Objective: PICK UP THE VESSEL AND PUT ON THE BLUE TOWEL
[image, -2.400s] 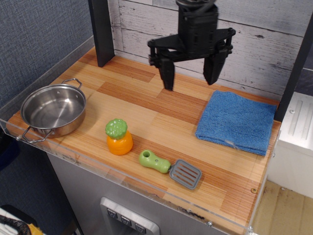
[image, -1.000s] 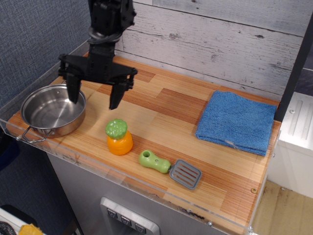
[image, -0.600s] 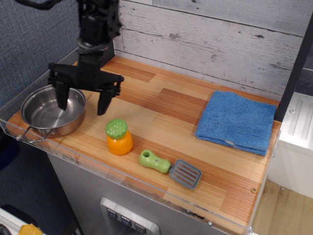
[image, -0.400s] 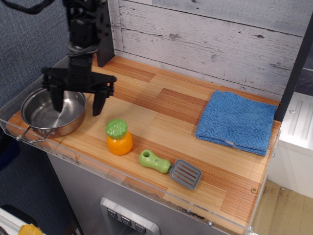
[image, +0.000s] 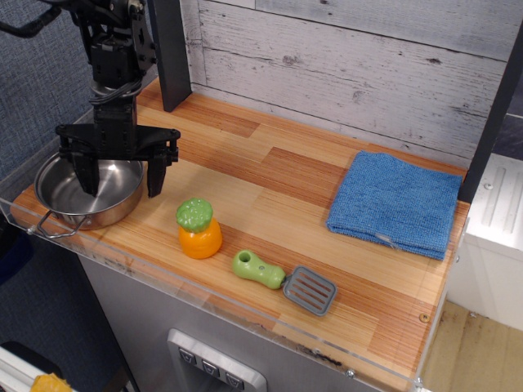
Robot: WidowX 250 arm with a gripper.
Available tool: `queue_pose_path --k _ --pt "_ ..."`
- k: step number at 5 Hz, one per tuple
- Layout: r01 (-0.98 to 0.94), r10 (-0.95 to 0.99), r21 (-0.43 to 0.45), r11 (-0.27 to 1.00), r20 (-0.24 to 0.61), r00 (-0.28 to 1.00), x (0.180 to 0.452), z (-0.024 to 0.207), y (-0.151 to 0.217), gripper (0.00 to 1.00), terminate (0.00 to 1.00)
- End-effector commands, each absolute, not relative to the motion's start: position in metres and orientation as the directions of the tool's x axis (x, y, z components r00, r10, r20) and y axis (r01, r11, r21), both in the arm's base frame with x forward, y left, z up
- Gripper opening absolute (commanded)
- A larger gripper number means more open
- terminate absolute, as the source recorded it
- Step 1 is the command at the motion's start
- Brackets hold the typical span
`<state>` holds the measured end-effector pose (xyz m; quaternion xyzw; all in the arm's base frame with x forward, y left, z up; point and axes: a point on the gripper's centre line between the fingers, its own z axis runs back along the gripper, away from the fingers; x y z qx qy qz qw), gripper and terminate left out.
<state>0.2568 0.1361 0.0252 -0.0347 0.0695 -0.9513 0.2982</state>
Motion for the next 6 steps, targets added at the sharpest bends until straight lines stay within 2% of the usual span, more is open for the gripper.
queue_pose_path --k 1,4,6 --pt "0.54 -0.542 -0.138 -0.83 -0.023 -0.84 0.263 0.029 0.14 0.0 0.0" --pt "0.519 -0.524 -0.157 -0.84 -0.008 -0.851 0.265 0.029 0.137 0.0 0.0" --pt "0.49 -0.491 -0.139 -0.861 -0.025 -0.871 0.277 0.046 0.132 0.0 0.0"
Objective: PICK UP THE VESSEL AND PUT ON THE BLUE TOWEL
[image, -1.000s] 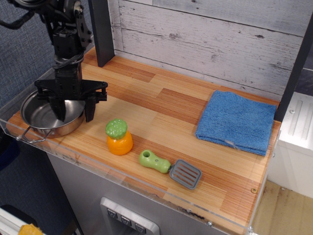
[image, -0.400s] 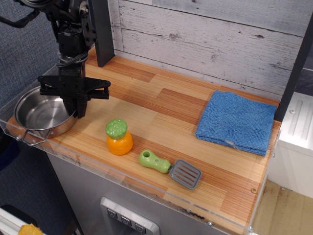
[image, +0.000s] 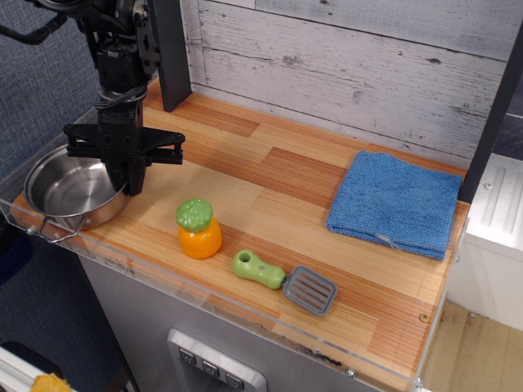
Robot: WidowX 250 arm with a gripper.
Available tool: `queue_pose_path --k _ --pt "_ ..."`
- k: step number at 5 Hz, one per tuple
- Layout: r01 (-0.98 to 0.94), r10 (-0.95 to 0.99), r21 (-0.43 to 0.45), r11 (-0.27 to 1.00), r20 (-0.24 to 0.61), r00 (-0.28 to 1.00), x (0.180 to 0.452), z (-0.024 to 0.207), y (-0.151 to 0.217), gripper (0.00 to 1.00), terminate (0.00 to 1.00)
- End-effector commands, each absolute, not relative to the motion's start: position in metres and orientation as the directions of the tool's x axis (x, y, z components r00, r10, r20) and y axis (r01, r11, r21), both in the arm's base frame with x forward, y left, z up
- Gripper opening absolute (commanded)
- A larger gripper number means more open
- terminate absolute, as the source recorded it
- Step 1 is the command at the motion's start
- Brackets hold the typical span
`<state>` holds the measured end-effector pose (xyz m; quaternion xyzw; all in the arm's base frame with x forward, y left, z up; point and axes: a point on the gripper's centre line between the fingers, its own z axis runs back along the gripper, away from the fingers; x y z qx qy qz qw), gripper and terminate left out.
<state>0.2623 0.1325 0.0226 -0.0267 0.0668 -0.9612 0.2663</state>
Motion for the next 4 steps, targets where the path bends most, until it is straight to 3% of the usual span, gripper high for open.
queue_pose_path --k 1,4 --pt "0.455 -0.451 -0.136 -0.88 -0.065 -0.89 0.293 0.064 0.123 0.0 0.0" --pt "0.228 -0.203 -0.149 -0.962 -0.165 -0.965 0.35 0.108 0.04 0.0 0.0"
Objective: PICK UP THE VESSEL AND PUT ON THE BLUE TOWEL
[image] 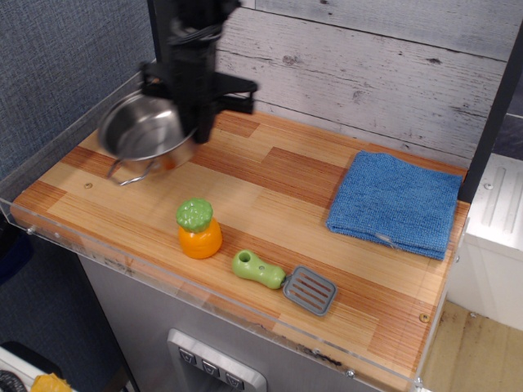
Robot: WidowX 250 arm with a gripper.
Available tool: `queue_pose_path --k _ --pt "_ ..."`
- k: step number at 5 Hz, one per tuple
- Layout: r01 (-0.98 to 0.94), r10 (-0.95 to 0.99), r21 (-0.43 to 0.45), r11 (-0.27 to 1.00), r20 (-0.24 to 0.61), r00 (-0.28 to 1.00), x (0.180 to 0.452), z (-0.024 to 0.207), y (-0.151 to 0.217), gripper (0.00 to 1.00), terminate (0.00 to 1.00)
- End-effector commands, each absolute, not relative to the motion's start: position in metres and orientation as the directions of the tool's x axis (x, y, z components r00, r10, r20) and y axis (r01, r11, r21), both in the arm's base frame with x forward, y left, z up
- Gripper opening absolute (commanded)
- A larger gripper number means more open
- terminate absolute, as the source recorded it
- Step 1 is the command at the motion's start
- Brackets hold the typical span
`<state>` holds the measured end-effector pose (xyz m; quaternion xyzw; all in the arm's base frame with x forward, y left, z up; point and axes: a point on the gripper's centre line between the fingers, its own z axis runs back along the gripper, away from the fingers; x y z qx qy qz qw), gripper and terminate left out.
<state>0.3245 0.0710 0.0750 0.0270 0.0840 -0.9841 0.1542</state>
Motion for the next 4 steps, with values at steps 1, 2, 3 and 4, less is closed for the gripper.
queue_pose_path --k 1,2,3,4 --pt "0.107 -0.075 -0.16 -0.981 -0.192 -0.979 0.37 0.117 0.0 0.0 0.0" --pt "0.019 0.014 -0.162 -0.987 -0.201 -0.979 0.377 0.119 -0.033 0.0 0.0" --pt "-0.063 0.094 -0.161 -0.985 -0.191 -0.977 0.373 0.113 -0.062 0.0 0.0" --pt "-0.141 0.168 -0.156 -0.978 -0.176 -0.97 0.362 0.106 -0.085 0.0 0.0"
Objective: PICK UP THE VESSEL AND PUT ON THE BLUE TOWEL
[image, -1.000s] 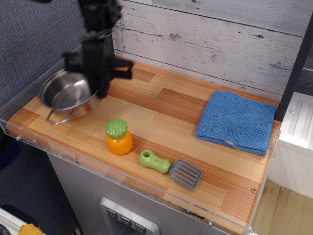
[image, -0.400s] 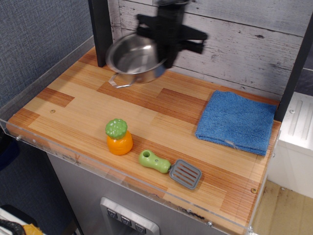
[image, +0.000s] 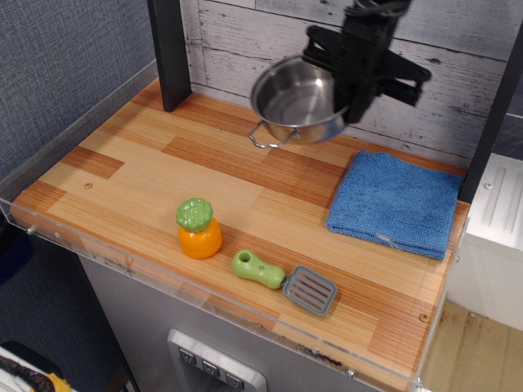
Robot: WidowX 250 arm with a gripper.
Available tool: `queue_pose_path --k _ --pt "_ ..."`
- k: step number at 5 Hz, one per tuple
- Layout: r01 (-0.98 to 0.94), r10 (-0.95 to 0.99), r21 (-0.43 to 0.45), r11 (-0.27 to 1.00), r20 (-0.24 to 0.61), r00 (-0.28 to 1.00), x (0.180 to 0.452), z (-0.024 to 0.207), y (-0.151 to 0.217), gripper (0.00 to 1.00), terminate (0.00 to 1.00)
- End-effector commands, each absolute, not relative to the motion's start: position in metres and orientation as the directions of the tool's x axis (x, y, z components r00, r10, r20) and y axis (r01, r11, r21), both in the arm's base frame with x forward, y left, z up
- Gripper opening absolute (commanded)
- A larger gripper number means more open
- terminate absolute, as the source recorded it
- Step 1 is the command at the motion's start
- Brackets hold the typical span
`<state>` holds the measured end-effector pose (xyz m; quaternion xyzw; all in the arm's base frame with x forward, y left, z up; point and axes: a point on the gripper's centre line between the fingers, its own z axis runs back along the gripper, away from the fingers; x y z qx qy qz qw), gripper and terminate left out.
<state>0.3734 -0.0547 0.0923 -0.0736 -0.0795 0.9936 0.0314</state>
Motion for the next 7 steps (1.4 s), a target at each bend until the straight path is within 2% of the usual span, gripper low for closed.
queue_pose_path --k 1,2,5,7 --pt "-0.19 0.212 -0.141 -0.972 -0.163 -0.963 0.352 0.101 -0.1 0.0 0.0" --pt "-0.226 0.245 -0.134 -0.965 -0.154 -0.957 0.346 0.099 -0.107 0.0 0.0" --pt "-0.358 0.368 -0.108 -0.927 -0.087 -0.926 0.339 0.066 -0.137 0.0 0.0" --pt "-0.407 0.412 -0.104 -0.908 -0.04 -0.91 0.334 0.048 -0.143 0.0 0.0"
